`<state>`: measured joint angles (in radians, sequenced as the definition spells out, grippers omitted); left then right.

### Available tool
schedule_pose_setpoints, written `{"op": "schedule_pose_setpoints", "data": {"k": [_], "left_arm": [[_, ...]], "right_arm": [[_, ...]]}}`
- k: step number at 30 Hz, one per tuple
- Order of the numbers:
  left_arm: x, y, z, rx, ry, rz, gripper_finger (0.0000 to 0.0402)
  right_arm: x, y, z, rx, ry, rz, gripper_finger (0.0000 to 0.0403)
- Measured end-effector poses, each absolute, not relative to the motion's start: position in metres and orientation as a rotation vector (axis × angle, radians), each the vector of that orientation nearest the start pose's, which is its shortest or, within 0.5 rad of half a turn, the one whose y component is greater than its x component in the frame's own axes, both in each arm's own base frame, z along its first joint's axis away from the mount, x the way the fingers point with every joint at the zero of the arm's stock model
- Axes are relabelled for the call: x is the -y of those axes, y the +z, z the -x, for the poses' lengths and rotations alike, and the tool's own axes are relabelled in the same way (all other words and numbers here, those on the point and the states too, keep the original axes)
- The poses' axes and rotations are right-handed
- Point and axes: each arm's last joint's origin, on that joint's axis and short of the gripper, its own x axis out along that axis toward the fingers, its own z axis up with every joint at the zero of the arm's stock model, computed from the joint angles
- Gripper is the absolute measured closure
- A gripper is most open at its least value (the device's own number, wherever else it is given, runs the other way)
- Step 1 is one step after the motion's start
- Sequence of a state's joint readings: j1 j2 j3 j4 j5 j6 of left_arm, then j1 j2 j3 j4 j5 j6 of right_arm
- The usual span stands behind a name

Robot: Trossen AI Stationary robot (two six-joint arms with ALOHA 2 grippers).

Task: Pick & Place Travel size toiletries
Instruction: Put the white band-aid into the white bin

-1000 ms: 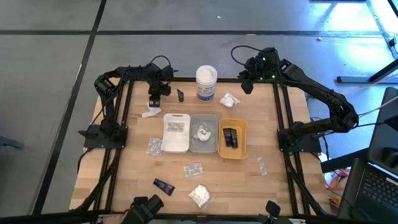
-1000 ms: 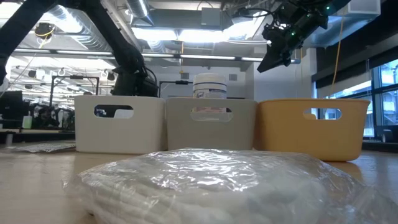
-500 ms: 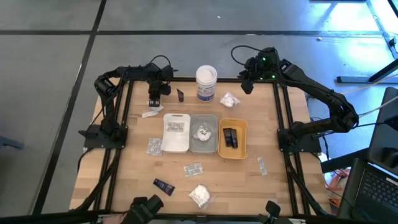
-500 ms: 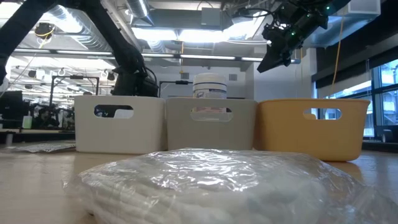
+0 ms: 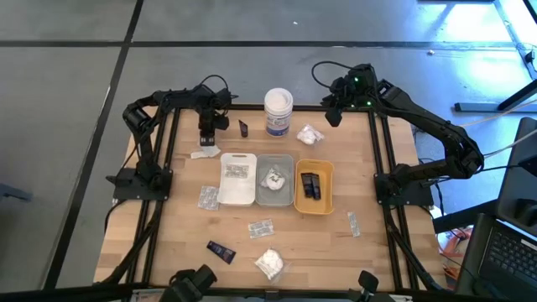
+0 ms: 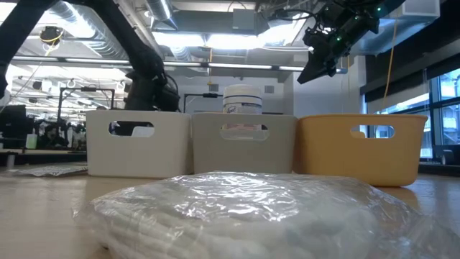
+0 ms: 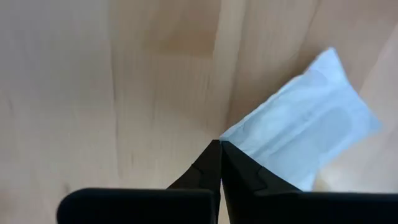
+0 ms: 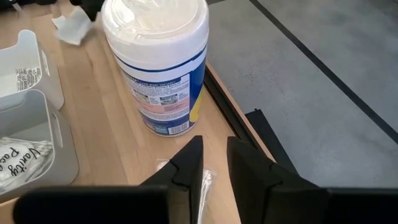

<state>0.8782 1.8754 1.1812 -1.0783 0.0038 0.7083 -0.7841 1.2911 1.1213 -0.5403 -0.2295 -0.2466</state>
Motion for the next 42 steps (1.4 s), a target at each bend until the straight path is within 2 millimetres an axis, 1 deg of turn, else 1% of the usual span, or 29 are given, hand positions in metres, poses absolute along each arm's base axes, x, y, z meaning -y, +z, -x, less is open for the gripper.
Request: {"op": "schedule_pose_setpoints", "data": {"k": [4,9,14,22,26,32,37,39,42], "left_arm": [[-0.232,0.150,-0.193,-1.719,0.015,0.326,0.0399],[-0.229,0.152,-0.193,-1.734,0.016,0.342,0.0399],[-0.226,0.160,-0.192,-1.728,0.020,0.338,0.0399],[-0.219,0.190,-0.186,-1.664,0.080,0.291,0.0399],[-0.212,0.207,-0.185,-1.621,0.115,0.255,0.0399],[-0.193,0.236,-0.187,-1.540,0.135,0.154,0.0399],[-0.174,0.257,-0.190,-1.455,0.146,0.084,0.0399],[-0.167,0.264,-0.195,-1.381,0.143,0.090,0.0399],[-0.157,0.272,-0.205,-1.268,0.174,0.156,0.0399]], "right_arm": [[0.187,0.312,-0.197,-0.686,-0.447,-0.116,0.0320],[0.187,0.312,-0.197,-0.686,-0.447,-0.116,0.0312],[0.187,0.312,-0.197,-0.686,-0.448,-0.117,0.0311],[0.187,0.312,-0.197,-0.685,-0.448,-0.117,0.0328],[0.187,0.312,-0.197,-0.685,-0.448,-0.118,0.0335],[0.187,0.312,-0.197,-0.685,-0.449,-0.118,0.0339],[0.187,0.312,-0.197,-0.685,-0.449,-0.118,0.0332],[0.187,0.312,-0.197,-0.686,-0.449,-0.118,0.0328],[0.187,0.312,-0.197,-0.686,-0.449,-0.118,0.0323]]}}
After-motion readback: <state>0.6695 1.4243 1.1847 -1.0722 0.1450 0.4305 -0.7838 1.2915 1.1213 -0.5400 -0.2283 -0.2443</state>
